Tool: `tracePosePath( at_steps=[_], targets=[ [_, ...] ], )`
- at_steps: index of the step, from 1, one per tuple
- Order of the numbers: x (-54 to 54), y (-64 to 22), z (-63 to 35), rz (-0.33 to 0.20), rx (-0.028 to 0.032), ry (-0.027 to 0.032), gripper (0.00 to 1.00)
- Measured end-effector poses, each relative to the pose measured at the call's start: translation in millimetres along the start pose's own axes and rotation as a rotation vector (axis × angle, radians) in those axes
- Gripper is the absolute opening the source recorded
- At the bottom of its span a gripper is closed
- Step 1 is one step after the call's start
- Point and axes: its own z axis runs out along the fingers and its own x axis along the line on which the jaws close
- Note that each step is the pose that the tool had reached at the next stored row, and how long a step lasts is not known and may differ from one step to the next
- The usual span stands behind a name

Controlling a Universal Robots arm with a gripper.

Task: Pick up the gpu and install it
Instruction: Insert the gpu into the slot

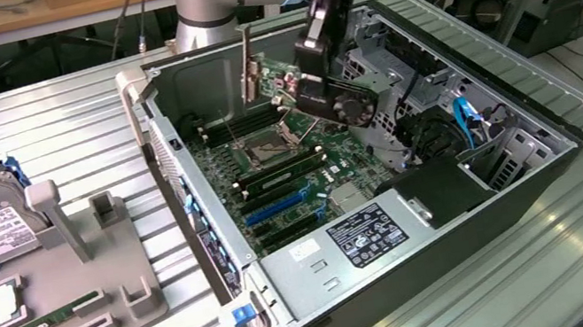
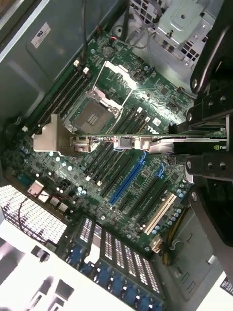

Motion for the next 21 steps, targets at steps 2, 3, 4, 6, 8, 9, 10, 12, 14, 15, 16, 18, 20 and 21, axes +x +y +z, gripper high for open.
tracePosePath(
  at_steps=[2, 3, 4, 6, 8, 9, 10, 12, 14, 15, 16, 18, 20, 21],
  targets=[
    [0.0, 0.0, 1.9, -0.058, 0.0003, 0.0009, 0.26],
    [0.0, 0.0, 2.8, -0.082, 0.0005, 0.0012, 0.26],
    [-0.1, -0.1, 3.9, -0.115, 0.0006, 0.0017, 0.26],
    [0.0, -0.1, 6.4, -0.185, 0.0011, 0.0028, 0.26],
    [-0.1, -0.1, 7.6, -0.22, 0.0014, 0.0034, 0.26],
    [-0.1, -0.1, 8.6, -0.246, 0.0015, 0.0037, 0.26],
    [-0.1, -0.1, 9.3, -0.263, 0.0016, 0.004, 0.26],
    [-0.1, -0.2, 10.5, -0.299, 0.0019, 0.0045, 0.26],
    [-0.1, -0.2, 11.8, -0.337, 0.0021, 0.0051, 0.26],
    [-0.1, -0.2, 12.6, -0.36, 0.0022, 0.0055, 0.26],
    [-0.1, -0.2, 13.2, -0.378, 0.0023, 0.0056, 0.26],
    [-0.1, -0.2, 14.4, -0.415, 0.0024, 0.0062, 0.26],
    [-0.1, -0.2, 15.6, -0.452, 0.0025, 0.0065, 0.26],
    [-0.1, -0.3, 16.3, -0.472, 0.0026, 0.0067, 0.26]
  ],
)
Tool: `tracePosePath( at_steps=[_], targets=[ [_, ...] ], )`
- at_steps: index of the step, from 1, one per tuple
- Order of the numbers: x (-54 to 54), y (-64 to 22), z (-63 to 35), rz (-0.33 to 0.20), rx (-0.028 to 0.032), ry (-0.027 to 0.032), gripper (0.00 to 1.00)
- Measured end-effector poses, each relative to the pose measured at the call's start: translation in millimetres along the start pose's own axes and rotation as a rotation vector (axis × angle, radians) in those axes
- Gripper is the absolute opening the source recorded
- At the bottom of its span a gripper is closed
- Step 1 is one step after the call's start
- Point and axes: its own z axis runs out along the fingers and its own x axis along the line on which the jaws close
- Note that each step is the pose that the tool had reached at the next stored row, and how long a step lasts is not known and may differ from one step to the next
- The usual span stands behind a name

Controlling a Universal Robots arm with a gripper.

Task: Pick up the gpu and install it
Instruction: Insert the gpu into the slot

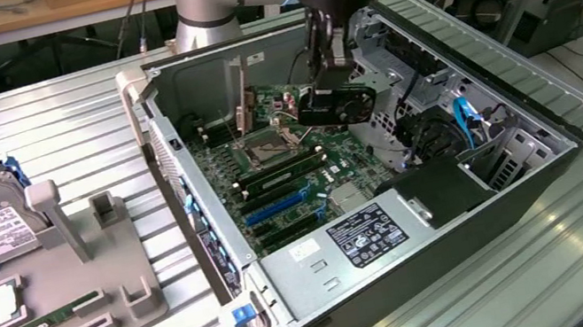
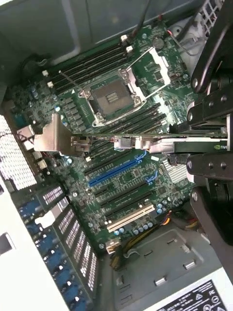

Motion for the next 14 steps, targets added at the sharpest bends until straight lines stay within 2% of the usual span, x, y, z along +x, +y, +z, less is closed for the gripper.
tracePosePath(
  at_steps=[14],
  targets=[
    [-0.1, -0.1, 8.7, -0.261, 0.0007, 0.0021, 0.26]
  ],
)
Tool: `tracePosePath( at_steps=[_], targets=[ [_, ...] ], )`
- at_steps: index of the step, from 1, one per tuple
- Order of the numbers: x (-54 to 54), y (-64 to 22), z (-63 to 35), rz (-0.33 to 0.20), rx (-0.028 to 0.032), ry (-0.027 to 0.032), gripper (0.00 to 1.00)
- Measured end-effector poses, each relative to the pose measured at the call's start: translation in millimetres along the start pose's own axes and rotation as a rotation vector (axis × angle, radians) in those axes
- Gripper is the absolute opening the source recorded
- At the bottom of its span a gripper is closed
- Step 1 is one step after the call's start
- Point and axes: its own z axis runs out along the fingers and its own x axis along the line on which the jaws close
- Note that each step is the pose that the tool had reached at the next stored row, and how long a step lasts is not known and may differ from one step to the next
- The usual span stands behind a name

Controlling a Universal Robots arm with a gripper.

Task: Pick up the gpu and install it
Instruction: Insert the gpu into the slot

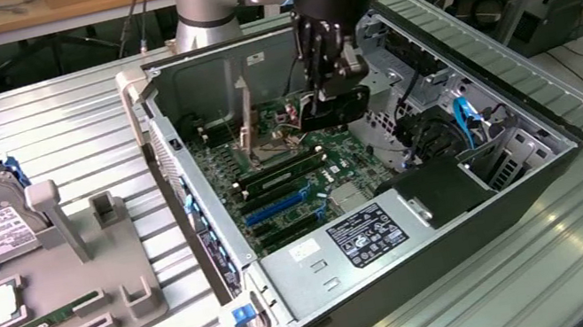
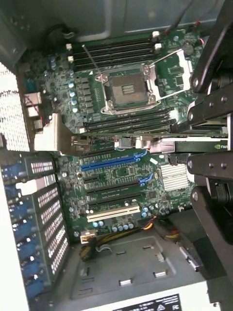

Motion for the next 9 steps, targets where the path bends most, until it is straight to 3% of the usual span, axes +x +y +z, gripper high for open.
tracePosePath(
  at_steps=[9],
  targets=[
    [1.2, 1.3, 6.3, -0.182, 0.0005, 0.0019, 0.26]
  ],
)
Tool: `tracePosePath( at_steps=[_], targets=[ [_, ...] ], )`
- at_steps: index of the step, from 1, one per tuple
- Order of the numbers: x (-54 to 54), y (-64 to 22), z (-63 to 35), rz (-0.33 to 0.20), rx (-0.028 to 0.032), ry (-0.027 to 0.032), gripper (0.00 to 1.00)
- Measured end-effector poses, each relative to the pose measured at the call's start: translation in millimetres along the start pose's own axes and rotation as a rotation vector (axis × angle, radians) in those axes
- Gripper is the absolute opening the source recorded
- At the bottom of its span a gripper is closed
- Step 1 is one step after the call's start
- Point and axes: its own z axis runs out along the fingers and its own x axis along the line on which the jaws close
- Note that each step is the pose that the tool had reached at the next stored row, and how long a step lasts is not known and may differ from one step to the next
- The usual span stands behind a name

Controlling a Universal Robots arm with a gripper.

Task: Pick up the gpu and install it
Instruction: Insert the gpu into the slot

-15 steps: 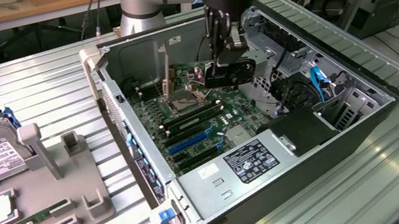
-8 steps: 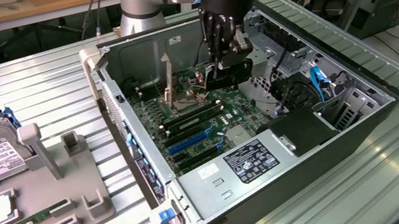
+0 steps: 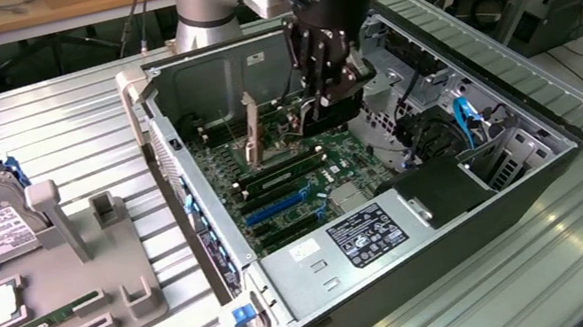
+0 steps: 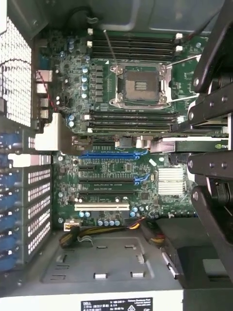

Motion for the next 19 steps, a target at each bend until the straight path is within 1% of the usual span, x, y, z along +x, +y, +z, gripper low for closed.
tracePosePath(
  at_steps=[1, 4, 9, 13, 14, 16, 17, 19],
  targets=[
    [2.4, 3.0, 1.3, -0.001, 0.0001, -0.0008, 0.26],
    [5.4, 6.9, 3.5, -0.001, 0.0006, -0.001, 0.26],
    [6.1, 13.9, 10.8, 0.0, 0.002, -0.0006, 0.26],
    [6.5, 22.0, 18.0, 0.001, 0.0022, -0.0005, 0.26],
    [6.5, 24.5, 20.0, 0.001, 0.0022, -0.0006, 0.26],
    [6.3, 32.0, 26.8, 0.004, 0.0023, -0.0007, 0.26],
    [6.5, 33.9, 29.8, 0.004, 0.0022, -0.0006, 0.26],
    [7.5, 34.7, 34.5, 0.004, 0.0022, -0.0006, 0.26]
  ],
)
